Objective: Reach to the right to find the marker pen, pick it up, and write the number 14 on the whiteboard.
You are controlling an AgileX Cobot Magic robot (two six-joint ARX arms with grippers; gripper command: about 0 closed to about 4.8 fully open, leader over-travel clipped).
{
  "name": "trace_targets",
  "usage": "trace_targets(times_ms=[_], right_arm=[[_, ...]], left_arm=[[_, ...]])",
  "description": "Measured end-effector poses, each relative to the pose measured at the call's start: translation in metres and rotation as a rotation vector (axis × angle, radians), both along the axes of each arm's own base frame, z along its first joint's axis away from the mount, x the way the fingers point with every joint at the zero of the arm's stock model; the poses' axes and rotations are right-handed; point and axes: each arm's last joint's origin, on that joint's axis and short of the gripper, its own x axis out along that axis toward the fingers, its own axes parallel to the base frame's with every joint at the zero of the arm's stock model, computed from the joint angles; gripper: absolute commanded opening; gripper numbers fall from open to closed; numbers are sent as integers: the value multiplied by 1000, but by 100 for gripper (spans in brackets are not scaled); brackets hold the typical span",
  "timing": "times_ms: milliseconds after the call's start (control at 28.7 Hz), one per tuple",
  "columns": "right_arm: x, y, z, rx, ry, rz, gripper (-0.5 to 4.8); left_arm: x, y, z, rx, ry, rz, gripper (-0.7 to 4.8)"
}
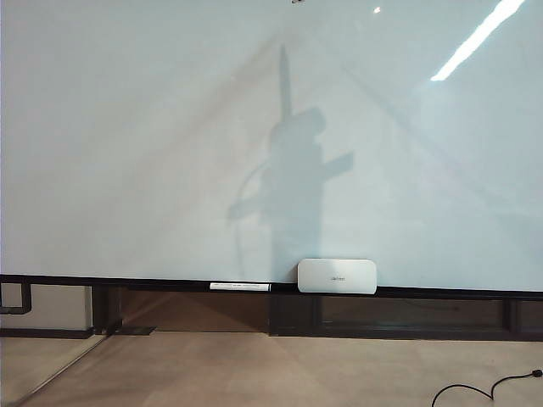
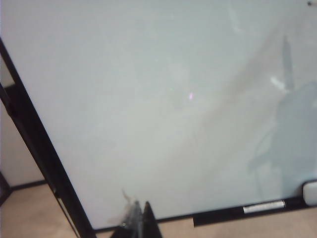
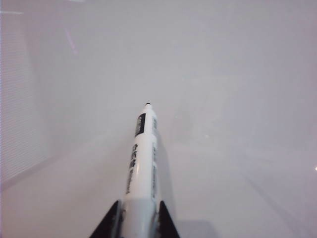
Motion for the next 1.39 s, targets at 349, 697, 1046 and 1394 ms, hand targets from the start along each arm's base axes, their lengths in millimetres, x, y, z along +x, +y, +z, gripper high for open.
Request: trace_targets(times_ms=[349, 697, 1046, 1394], right_arm=[[8, 11, -12, -13, 14, 33, -2], [16, 25, -9, -4, -4, 55, -2], [28, 38, 17, 7, -26, 58, -1], [29, 42, 13, -15, -3, 10, -1]], left_arm=[[-3, -4, 10, -58, -95, -178, -6], [-8, -8, 17, -68, -106, -369, -6], [-7, -10, 11, -72, -40, -417, -6], [-9, -11, 13, -66, -47, -465, -6]])
